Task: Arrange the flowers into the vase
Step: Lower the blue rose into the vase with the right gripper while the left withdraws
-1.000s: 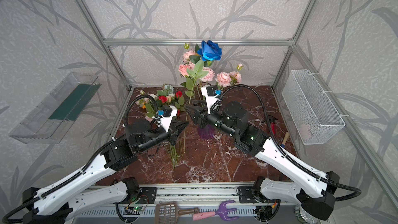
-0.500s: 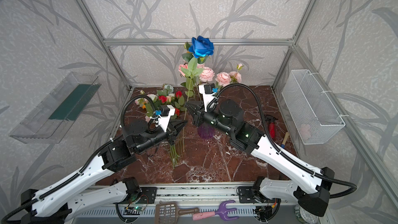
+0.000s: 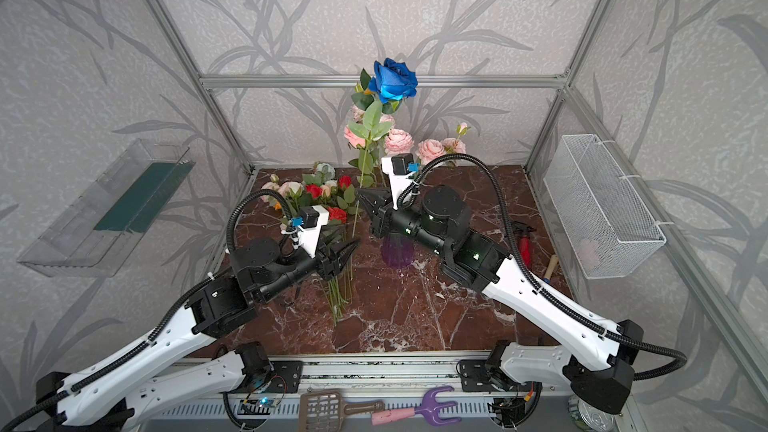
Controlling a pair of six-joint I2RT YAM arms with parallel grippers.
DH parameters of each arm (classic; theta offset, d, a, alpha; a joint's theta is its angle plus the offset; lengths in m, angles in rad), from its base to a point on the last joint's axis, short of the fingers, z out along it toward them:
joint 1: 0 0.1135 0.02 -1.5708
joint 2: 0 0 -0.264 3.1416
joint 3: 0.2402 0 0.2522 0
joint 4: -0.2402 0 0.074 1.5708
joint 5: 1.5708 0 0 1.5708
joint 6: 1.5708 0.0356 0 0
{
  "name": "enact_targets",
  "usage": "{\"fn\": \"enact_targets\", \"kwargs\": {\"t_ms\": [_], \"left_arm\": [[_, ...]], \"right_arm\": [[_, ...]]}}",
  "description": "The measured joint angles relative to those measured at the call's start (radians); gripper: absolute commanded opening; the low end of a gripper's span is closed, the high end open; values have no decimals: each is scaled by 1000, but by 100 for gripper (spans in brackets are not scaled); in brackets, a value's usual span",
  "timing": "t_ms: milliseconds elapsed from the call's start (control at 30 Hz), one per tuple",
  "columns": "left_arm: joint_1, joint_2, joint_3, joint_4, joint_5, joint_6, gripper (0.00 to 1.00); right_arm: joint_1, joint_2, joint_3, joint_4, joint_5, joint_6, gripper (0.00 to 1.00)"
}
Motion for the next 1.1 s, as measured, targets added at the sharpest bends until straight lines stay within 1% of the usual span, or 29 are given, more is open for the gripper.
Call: {"fn": "enact_targets", "kwargs": {"t_ms": [167, 233, 333, 467, 633, 733, 867, 1067, 1100], "left_arm": [[0, -85, -66, 7, -142, -5, 63], [0, -113, -81, 6, -181, -6, 62], [0, -134, -82, 5, -221, -10, 62], [0, -139, -82, -7, -249, -12, 62], [0, -137, -82, -12, -268, -12, 62], [0, -131, -82, -17, -271, -14, 62], [0, -131, -82, -19, -274, -20, 62], [0, -126, -82, -21, -276, -21, 62], [0, -126, -82, -21, -276, -21, 62]], "right_arm": [[0, 0, 71, -51, 76, -128, 0], [0, 0, 119, -74, 119, -184, 0], [-6, 5, 202, -93, 183, -267, 0], [-64, 17, 278, -96, 219, -334, 0], [-151, 63, 298, -103, 234, -354, 0], [-184, 98, 281, -110, 232, -351, 0], [-203, 105, 182, -103, 214, -313, 0], [-204, 105, 41, -94, 195, -261, 0], [-204, 105, 21, -92, 195, -254, 2]]}}
